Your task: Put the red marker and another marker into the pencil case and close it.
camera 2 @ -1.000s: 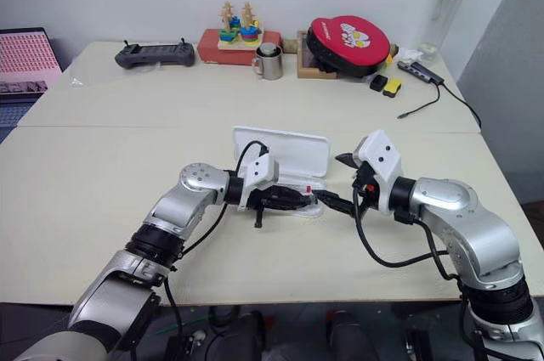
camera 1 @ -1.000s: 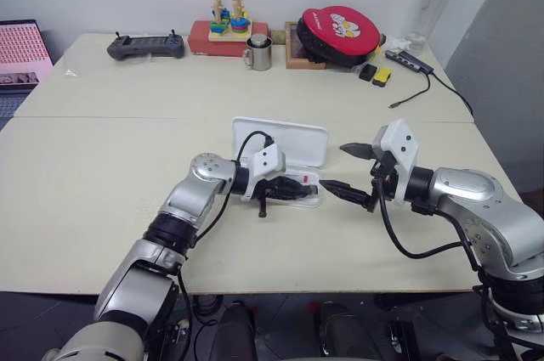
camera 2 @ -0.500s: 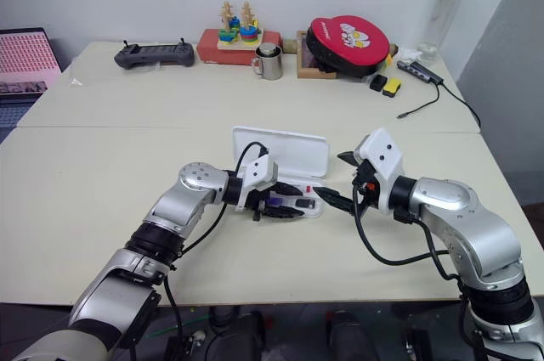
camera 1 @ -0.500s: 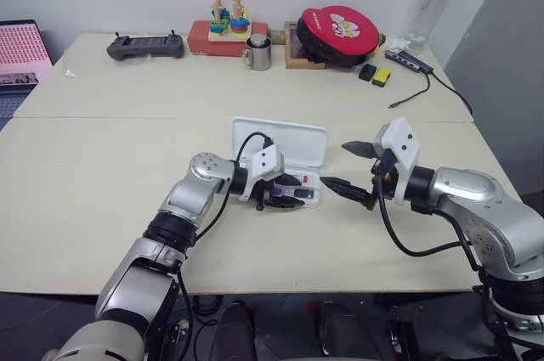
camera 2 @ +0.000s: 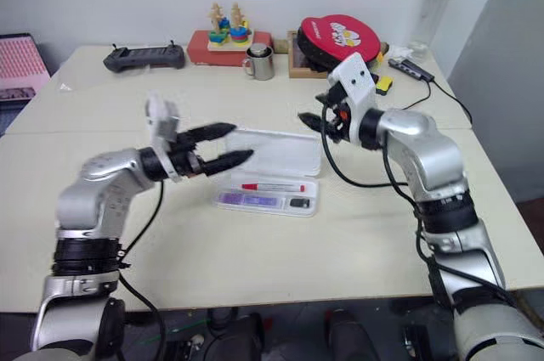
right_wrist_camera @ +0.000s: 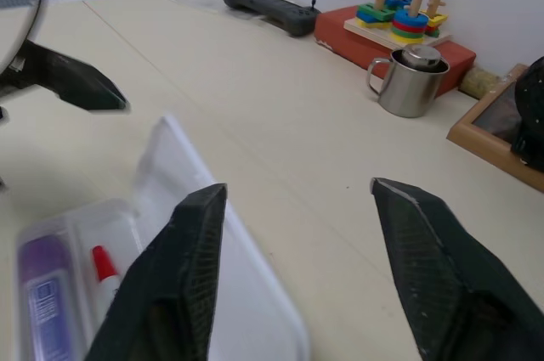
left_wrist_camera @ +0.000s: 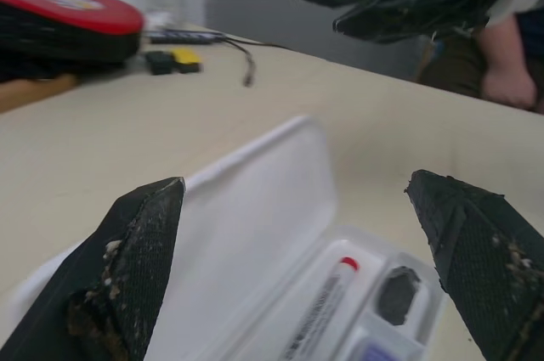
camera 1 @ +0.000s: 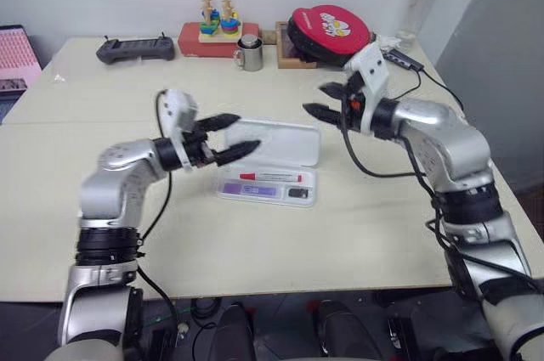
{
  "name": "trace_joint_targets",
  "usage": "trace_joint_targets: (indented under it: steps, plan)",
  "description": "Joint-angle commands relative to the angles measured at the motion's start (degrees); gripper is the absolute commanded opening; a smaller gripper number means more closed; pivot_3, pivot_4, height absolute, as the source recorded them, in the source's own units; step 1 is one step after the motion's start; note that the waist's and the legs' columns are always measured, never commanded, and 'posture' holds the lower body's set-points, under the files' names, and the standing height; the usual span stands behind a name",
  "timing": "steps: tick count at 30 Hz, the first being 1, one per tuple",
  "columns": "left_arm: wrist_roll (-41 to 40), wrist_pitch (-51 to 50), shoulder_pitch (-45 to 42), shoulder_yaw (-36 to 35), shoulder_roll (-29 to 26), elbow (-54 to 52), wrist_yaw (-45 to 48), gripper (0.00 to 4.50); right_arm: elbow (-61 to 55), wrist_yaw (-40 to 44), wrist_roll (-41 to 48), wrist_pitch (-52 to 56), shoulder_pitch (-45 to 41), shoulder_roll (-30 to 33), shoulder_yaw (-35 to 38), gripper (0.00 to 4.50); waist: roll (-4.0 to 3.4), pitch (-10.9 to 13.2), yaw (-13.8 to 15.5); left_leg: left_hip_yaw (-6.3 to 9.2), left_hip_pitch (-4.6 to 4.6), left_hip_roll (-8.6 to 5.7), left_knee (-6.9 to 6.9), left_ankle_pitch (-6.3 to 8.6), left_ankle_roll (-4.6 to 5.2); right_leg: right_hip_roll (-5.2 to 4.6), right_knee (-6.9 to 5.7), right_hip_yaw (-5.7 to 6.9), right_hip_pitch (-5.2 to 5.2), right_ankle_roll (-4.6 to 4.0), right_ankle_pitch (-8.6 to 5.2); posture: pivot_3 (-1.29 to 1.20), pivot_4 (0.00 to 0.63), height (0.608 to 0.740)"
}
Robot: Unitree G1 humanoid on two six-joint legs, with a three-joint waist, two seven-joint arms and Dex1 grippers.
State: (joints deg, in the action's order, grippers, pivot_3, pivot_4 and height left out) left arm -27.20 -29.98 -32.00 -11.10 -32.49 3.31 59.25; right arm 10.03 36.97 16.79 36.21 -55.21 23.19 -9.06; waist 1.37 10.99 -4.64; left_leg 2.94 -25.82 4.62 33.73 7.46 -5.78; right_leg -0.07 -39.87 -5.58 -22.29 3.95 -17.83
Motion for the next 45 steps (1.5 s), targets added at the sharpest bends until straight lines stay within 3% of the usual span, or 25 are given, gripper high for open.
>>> trace_joint_targets:
  steps: [1,6,9,14,20,24,37,41,45]
  plan:
    - [-3.21,-2.07,2.38,-2.99,-1.16,-5.57,-2.76,4.5,11.7,0.5,-4.58,-6.17,-6.04,-2.83,-1.77,1.86,0.0,0.0,0.43,0.01,-0.04,-0.01,0.0,0.0,-0.01,-0.01,0.02,0.03,-0.01,-0.03,0.02,0.0,0.15,0.74]
    - [-10.01,-6.13,5.5,-9.18,-1.92,-11.72,-6.46,4.5,30.62,1.72,-11.28,-14.24,-13.38,-7.47,-5.26,0.61,0.03,0.02,1.03,-0.01,-0.08,-0.01,-0.11,0.02,-0.02,-0.03,0.08,0.05,-0.07,-0.26,0.14,0.0,0.15,0.74]
    - [-11.92,-7.76,7.1,-9.62,-2.85,-14.11,-7.4,4.5,35.28,6.15,-14.24,-17.28,-13.94,-7.85,-7.55,0.01,0.03,0.02,1.32,0.0,-0.07,0.0,-0.15,0.02,-0.02,-0.03,0.11,0.08,-0.06,-0.28,0.12,0.0,0.15,0.74]
    - [-12.2,-8.62,10.96,-8.2,-6.07,-16.56,-6.54,4.5,29.21,15.43,-14.56,-16.36,-10.83,-6.74,-9.39,0.01,0.02,0.02,1.31,-0.01,-0.04,0.0,-0.18,0.03,-0.04,-0.04,0.12,0.07,-0.04,-0.28,0.12,0.0,0.15,0.74]
    - [-11.22,-7.83,11.76,-6.55,-8.3,-15.61,-5.6,4.5,10.0,22.79,-13.68,-8.97,-1.89,-3.1,-12.54,0.01,0.03,0.01,1.35,0.02,0.05,0.03,-0.21,0.03,-0.04,-0.01,0.1,0.1,0.0,-0.22,0.06,0.0,0.15,0.74]
    - [-11.56,-7.75,10.92,-5.43,-8.38,-15.67,-5.52,4.5,2.64,22.09,-13.94,-4.73,2.19,-2.5,-13.3,0.01,0.06,-0.01,1.37,0.02,0.07,0.03,-0.18,0.02,-0.05,0.0,0.08,0.08,0.0,-0.11,-0.02,0.0,0.15,0.74]
    - [-9.68,-6.37,10.51,-1.51,-9.19,-14.1,-3.95,4.5,-6.31,17.89,-19.43,-0.7,14.72,-1.06,-19.64,0.01,0.09,-0.03,1.42,-0.01,0.05,0.03,-0.06,0.02,-0.05,-0.01,0.04,0.05,0.0,-0.1,-0.04,0.0,0.15,0.74]
    - [-6.56,-5.44,9.24,-1.08,-8.2,-10.36,-8.13,4.5,-8.16,15.57,-15.56,1.27,16.56,-2.89,-13.87,0.01,0.13,-0.07,1.41,-0.02,0.09,0.03,-0.06,0.02,-0.05,-0.01,0.04,0.04,0.02,-0.08,-0.04,0.0,0.15,0.74]
    - [1.01,-0.42,7.99,0.33,-8.33,-1.31,-12.89,4.5,-12.24,12.53,-8.84,1.92,19.34,-4.48,-3.03,0.01,0.13,-0.06,1.45,-0.01,0.09,0.03,-0.04,0.02,-0.04,-0.01,0.03,0.04,0.02,-0.06,-0.03,0.0,0.15,0.74]
